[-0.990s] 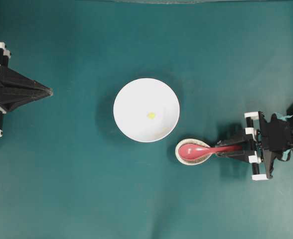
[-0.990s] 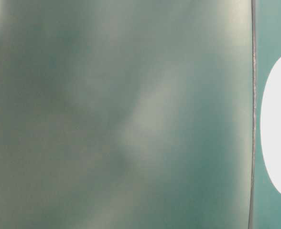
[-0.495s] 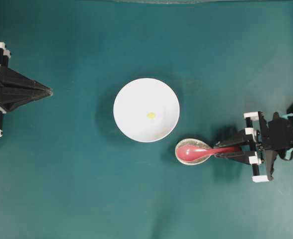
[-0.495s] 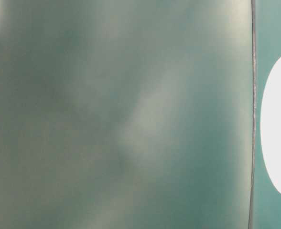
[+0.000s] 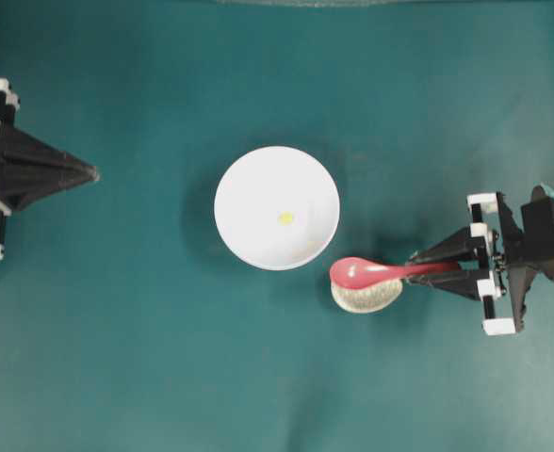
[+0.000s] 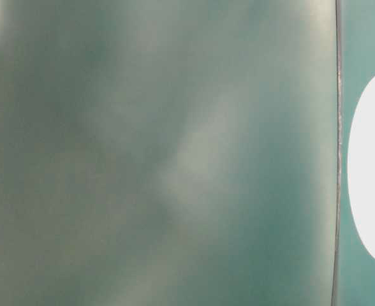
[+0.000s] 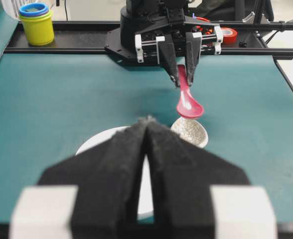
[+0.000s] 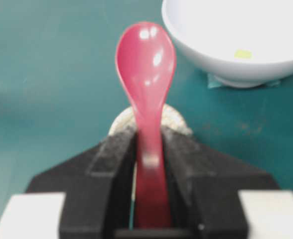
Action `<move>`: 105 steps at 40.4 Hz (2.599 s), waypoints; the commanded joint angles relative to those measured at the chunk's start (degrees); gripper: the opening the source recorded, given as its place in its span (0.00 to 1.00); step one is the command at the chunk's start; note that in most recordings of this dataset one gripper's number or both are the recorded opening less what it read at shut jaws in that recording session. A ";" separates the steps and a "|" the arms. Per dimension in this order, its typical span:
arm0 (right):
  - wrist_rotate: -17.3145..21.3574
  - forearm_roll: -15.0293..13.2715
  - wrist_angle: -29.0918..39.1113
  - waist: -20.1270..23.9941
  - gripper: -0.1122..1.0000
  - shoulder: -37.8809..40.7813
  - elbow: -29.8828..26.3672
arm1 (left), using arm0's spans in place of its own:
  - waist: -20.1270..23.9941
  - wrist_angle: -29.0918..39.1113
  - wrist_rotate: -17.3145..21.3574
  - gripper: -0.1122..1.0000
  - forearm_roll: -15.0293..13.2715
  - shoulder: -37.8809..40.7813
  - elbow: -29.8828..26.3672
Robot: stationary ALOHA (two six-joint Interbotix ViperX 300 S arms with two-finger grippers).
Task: Scoop the yellow hexagonal prism block from the bowl with a spoon using the right arm.
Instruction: 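Lift the red spoon and carry it over the white bowl, then lower the spoon bowl into the white bowl beside the yellow block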
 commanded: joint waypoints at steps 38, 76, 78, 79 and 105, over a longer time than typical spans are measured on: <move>-11.78 -1.67 44.38 -20.65 0.31 -14.77 -19.16 | 0.18 9.49 -0.44 0.12 0.18 -4.75 -2.29; -7.73 -1.67 80.77 -29.79 0.31 -2.37 -40.34 | 0.35 10.90 0.44 0.12 0.18 -4.75 -2.37; -7.21 -1.67 83.32 -30.41 0.31 -1.05 -42.10 | 0.44 10.90 0.44 0.12 0.18 -4.75 -2.37; -7.03 -1.67 84.11 -30.59 0.31 -0.70 -42.63 | 0.62 10.90 0.44 0.12 0.18 -4.75 -2.37; 3.69 -13.01 101.60 -31.73 0.31 7.91 -53.53 | 1.32 10.90 0.35 0.12 0.18 -4.66 -2.29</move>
